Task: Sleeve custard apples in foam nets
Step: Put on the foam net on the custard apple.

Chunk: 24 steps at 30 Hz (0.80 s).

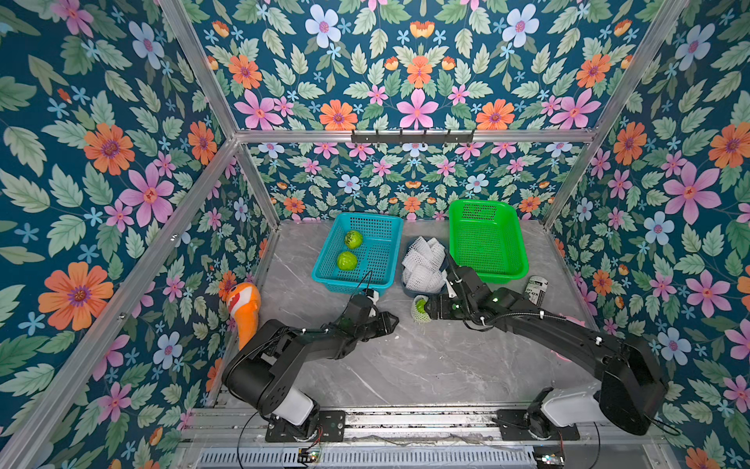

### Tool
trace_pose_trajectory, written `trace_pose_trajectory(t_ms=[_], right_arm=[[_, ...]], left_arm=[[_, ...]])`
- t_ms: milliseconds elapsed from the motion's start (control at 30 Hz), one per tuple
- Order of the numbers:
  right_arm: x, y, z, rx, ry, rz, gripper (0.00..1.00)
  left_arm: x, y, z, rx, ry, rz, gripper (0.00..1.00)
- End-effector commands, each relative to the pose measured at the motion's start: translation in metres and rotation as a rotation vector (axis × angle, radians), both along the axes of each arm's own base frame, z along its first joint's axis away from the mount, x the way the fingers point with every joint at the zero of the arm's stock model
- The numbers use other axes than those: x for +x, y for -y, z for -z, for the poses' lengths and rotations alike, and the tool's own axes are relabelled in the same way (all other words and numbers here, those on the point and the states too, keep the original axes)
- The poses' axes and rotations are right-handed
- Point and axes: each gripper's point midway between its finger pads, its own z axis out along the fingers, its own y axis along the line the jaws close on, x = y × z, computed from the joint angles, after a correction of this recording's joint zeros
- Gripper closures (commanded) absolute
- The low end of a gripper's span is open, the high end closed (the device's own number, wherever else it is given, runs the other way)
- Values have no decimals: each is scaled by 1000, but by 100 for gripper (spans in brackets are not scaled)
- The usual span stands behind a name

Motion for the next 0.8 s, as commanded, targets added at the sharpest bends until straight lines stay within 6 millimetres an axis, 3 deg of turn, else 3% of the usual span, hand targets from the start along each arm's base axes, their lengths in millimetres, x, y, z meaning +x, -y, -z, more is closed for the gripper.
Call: trace_pose_trajectory(t_ms=[0,267,300,767], right_arm=[[-2,1,9,-125,-19,-9,12],[10,-13,16,-251,-5,-10,10],[12,-13,27,-285,-16,-9,10],[29,-25,49,-326,-27,19,14]], left_arm=[[-26,-29,35,118,-143,-66,47],[-29,-33,26,98,-123,-86,47],[-29,-33,26,97,-124,-86,46],[-27,-30,23,90,-124,-76,47]])
